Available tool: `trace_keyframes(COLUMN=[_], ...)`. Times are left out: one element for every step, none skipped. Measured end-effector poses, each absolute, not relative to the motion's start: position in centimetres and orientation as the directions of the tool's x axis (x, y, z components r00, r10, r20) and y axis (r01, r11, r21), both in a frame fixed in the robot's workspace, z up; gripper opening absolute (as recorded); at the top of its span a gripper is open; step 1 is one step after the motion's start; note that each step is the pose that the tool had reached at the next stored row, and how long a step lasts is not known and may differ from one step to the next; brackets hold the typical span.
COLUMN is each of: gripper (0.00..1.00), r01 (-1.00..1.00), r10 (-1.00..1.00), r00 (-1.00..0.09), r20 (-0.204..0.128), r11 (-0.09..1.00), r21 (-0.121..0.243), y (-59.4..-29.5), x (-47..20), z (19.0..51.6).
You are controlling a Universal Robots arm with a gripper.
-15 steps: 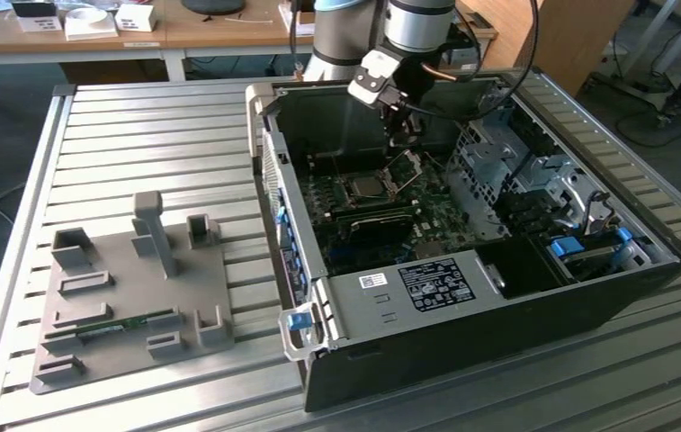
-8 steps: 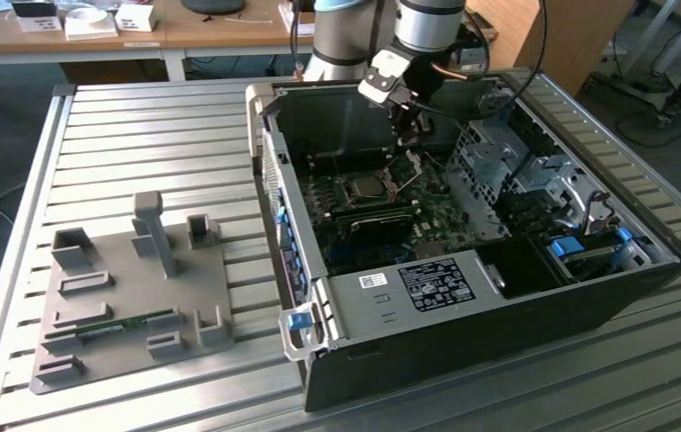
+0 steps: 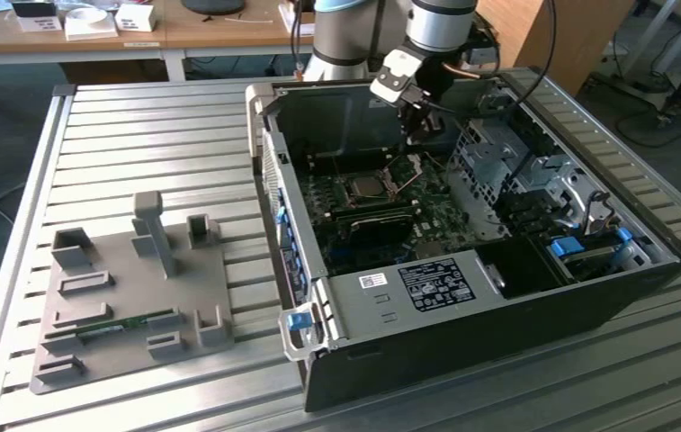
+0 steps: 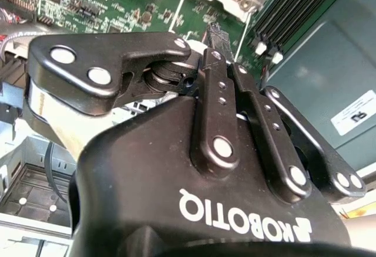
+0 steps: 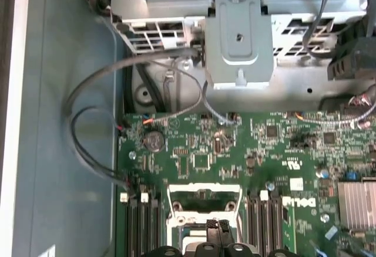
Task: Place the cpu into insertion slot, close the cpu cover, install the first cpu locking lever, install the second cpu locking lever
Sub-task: 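Close the cpu cover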
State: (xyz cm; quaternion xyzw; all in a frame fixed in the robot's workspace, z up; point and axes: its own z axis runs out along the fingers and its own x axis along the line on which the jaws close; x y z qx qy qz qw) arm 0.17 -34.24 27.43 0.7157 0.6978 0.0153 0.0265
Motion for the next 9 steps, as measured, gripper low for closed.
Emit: trace_keyframes(gripper=[0.11, 0.11, 0.11, 0.11, 0.11, 0.11, 0.11, 0.11, 0.11], r01=[0.998, 0.998, 0.998, 0.998, 0.998, 0.998, 0.998, 0.998, 0.998], r10=[1.0, 1.0, 1.0, 1.0, 1.0, 1.0, 1.0, 1.0, 1.0], r00=[0.026, 0.026, 0.026, 0.026, 0.026, 0.026, 0.026, 0.026, 0.026], r20=[-0.015, -0.015, -0.015, -0.015, -0.015, -0.015, -0.015, -0.015, -0.015], r11=[-0.025, -0.025, -0.025, -0.025, -0.025, -0.025, -0.025, -0.025, -0.025], r21=[0.059, 0.059, 0.059, 0.059, 0.059, 0.059, 0.059, 0.059, 0.059], y=[-34.2, -34.2, -34.2, -34.2, -34.2, -34.2, -34.2, -34.2, -34.2], x=[0.4, 0.6, 0.9, 1.1, 1.3, 1.6, 1.8, 2.0, 2.2], z=[27.4, 27.4, 27.4, 27.4, 27.4, 27.4, 27.4, 27.4, 27.4])
